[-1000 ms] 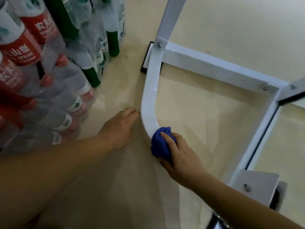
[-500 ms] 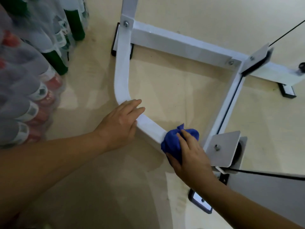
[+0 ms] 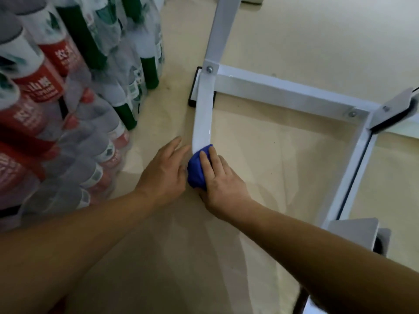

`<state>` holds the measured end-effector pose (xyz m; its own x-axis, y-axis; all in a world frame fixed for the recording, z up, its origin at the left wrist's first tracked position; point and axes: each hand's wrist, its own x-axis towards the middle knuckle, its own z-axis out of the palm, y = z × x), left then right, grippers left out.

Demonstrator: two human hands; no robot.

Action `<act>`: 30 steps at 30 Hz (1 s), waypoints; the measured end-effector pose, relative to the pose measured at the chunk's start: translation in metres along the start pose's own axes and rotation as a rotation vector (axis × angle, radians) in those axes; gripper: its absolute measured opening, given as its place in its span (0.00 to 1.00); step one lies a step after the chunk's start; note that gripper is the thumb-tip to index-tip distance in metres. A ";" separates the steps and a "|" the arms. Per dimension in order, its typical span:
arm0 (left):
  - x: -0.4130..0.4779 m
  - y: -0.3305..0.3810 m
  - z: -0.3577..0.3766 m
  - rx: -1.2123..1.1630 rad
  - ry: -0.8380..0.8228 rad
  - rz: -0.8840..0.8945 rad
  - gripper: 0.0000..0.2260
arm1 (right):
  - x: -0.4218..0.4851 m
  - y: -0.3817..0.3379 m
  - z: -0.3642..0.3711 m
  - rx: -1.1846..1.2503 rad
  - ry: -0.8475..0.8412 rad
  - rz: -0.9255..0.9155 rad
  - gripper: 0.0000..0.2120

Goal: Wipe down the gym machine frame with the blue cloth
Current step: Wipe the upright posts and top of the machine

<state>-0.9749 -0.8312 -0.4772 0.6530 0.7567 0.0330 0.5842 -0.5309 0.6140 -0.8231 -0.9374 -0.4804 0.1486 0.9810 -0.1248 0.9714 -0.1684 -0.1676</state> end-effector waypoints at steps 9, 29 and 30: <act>-0.009 -0.020 0.008 0.005 -0.096 -0.075 0.25 | -0.078 0.035 0.012 -0.162 0.140 -0.119 0.35; -0.010 -0.058 0.000 0.074 -0.135 -0.210 0.28 | 0.078 0.004 -0.016 0.033 0.034 -0.105 0.35; -0.009 -0.057 -0.001 0.076 -0.137 -0.206 0.28 | 0.061 0.003 -0.012 0.056 0.062 -0.114 0.36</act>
<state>-1.0146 -0.8076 -0.5121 0.5728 0.7957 -0.1970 0.7428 -0.4022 0.5353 -0.8089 -0.8770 -0.4773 0.0505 0.9979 -0.0413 0.9710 -0.0587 -0.2318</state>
